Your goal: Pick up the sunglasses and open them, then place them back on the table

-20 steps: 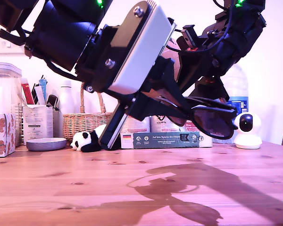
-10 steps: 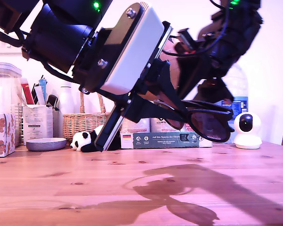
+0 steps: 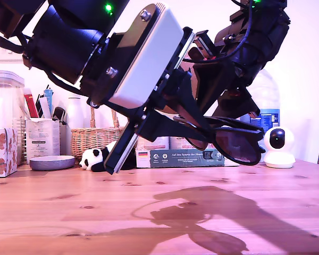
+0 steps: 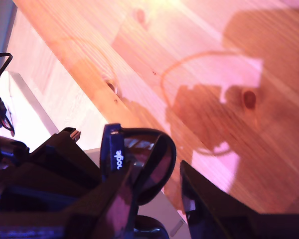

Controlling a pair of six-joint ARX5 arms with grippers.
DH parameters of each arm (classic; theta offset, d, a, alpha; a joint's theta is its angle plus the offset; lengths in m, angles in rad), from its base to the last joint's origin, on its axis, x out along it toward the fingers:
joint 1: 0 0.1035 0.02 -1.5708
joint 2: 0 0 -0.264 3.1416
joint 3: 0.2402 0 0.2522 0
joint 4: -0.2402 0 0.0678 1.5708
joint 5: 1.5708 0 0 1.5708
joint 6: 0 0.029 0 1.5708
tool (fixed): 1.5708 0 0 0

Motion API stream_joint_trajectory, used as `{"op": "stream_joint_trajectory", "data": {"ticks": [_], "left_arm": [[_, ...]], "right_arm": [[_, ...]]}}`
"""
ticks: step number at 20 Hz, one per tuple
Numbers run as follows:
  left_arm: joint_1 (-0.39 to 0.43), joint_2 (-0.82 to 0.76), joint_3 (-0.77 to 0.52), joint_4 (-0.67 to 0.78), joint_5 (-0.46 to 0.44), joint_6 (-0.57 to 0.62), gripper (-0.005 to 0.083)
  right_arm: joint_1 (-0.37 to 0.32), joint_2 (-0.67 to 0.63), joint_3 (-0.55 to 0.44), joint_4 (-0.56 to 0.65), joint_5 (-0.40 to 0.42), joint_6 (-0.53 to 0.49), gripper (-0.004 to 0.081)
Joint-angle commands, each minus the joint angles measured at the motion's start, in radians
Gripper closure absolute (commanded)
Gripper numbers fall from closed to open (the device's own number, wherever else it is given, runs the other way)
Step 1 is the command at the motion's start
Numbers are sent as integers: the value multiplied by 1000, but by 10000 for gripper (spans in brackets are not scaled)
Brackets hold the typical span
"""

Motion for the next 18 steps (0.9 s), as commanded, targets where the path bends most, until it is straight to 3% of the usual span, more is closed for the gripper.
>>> {"op": "stream_joint_trajectory", "data": {"ticks": [1,5,18], "left_arm": [[5,7,12,12,3,-3,785],[7,7,13,11,-11,-4,785],[50,7,13,-20,-39,-59,793]], "right_arm": [[5,18,2,-8,43,8,513],[16,18,2,-5,222,38,513],[7,18,2,14,335,76,512]]}}
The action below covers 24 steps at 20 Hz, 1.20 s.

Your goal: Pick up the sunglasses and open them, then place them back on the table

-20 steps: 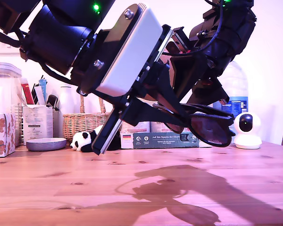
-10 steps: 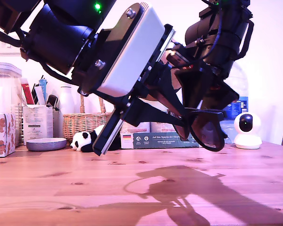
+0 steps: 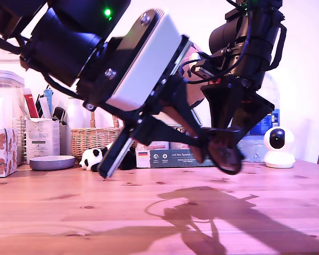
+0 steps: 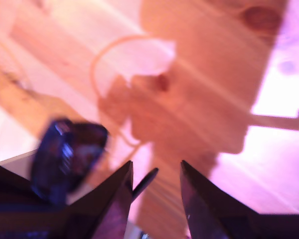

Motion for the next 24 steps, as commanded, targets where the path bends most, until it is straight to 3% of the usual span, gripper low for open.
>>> {"op": "stream_joint_trajectory", "data": {"ticks": [1,12,16,21,24], "left_arm": [[25,7,13,15,-21,-27,793],[130,7,13,-77,-50,-50,793],[147,7,13,-97,-49,-49,793],[147,7,13,-124,-46,-49,793],[147,7,13,-131,-41,-48,793]], "right_arm": [[-10,18,2,-8,11,1,512],[-52,18,2,-11,37,5,512],[-53,17,10,38,38,4,506],[-53,17,105,79,55,11,506],[-45,17,170,64,21,-16,506]]}}
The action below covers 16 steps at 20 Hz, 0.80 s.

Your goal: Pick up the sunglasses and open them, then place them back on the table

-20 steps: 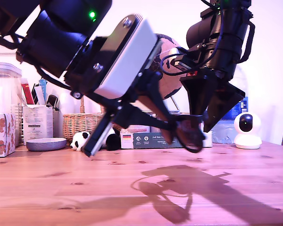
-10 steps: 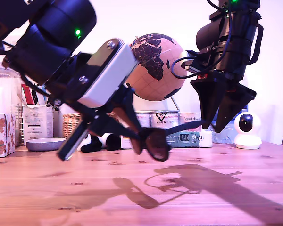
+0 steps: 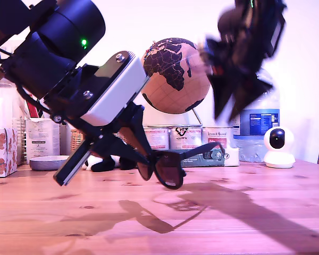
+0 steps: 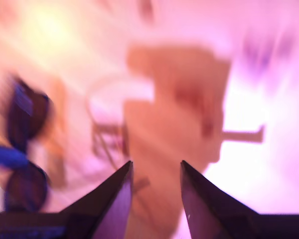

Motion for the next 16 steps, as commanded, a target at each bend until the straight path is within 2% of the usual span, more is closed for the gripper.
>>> {"op": "stream_joint_trajectory", "data": {"ticks": [1,6,9,16], "left_arm": [[4,7,12,10,5,-6,793],[17,7,13,83,19,-6,793],[29,7,14,138,29,-7,793],[36,7,34,145,60,-6,793]], "right_arm": [[16,17,1,-12,-36,-36,506],[90,17,1,-44,-139,-129,506],[124,17,1,-43,-145,-132,506],[166,17,0,-35,-134,-152,506]]}}
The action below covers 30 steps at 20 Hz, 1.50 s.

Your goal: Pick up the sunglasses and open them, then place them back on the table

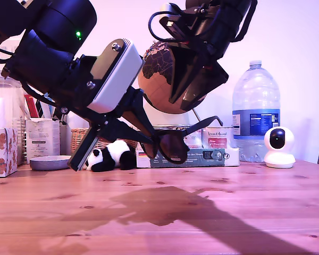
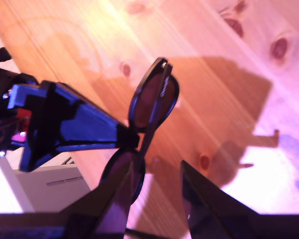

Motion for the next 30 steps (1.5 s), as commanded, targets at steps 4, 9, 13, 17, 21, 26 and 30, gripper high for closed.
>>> {"op": "stream_joint_trajectory", "data": {"ticks": [4,9,13,17,21,26,30], "left_arm": [[0,7,42,55,5,-6,793],[0,7,42,65,5,-6,793],[-1,7,42,109,5,-6,793],[-1,7,44,129,5,-6,793],[-1,7,45,128,5,-6,793],[-15,7,45,111,4,-7,793],[-37,7,45,70,5,-6,793]], "right_arm": [[31,18,-15,22,21,-1,506],[31,18,-15,25,93,25,506],[31,18,-15,31,123,41,506],[32,18,-15,35,131,51,506],[35,18,-15,49,212,51,506],[22,18,-15,69,289,49,506],[7,18,-15,80,327,50,506]]}}
